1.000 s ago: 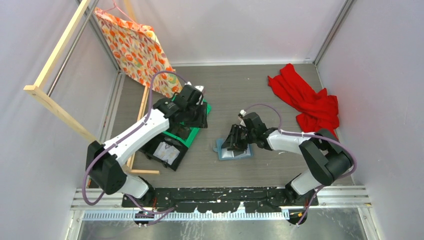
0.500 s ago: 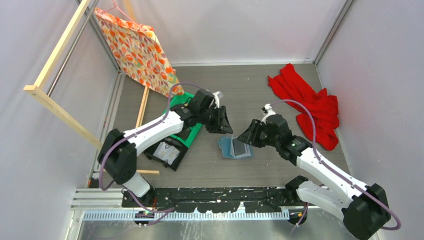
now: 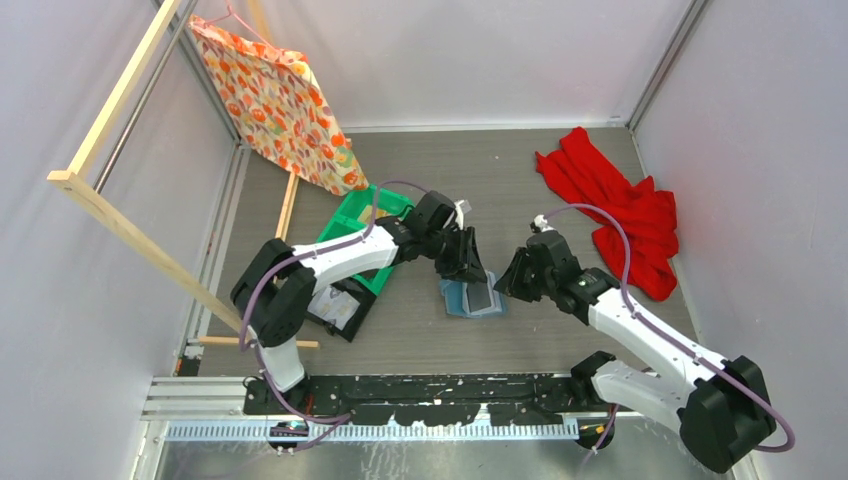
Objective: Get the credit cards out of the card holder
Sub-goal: Open the card holder at the corner of the board, then remove the credit card from the card holder.
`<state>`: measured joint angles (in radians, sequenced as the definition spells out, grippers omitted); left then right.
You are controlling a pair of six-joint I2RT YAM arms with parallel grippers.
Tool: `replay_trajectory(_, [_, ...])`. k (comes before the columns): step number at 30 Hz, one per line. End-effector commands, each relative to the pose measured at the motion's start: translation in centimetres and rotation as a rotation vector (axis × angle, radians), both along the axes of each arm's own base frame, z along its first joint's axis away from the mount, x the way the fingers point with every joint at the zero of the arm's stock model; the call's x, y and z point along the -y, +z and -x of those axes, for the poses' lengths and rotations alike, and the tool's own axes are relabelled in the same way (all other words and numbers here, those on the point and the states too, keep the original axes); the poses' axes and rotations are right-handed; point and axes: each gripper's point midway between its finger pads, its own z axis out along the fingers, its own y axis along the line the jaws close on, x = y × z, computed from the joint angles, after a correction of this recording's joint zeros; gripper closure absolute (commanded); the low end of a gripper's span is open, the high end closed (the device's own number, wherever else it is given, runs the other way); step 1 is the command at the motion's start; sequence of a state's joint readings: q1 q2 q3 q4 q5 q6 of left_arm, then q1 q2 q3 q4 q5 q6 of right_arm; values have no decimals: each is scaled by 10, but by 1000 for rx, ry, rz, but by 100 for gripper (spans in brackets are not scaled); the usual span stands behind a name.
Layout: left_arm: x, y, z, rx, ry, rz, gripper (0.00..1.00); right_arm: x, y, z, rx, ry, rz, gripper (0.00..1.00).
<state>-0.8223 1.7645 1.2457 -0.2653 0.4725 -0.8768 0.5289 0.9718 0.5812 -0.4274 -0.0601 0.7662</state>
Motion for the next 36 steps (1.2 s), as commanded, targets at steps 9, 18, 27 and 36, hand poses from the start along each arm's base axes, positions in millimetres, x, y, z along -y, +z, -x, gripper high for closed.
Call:
replay_trajectory(9, [-38,-53,-13,-51,32,-118,66,-22,10,-20,21,42,-53,80])
replay_trajectory(18, [-41,-71,-10,-95,40,-132,67,-35,1,-29,-9,43,-103,80])
replay_trajectory(27, [-39,-92,-11,-114,25,-121,70,-22,-22,-35,-43,-17,-46,76])
replay_trajectory(36, [-45,-87,-15,-91,53,-141,69,-21,-37,-31,-71,-53,-68,79])
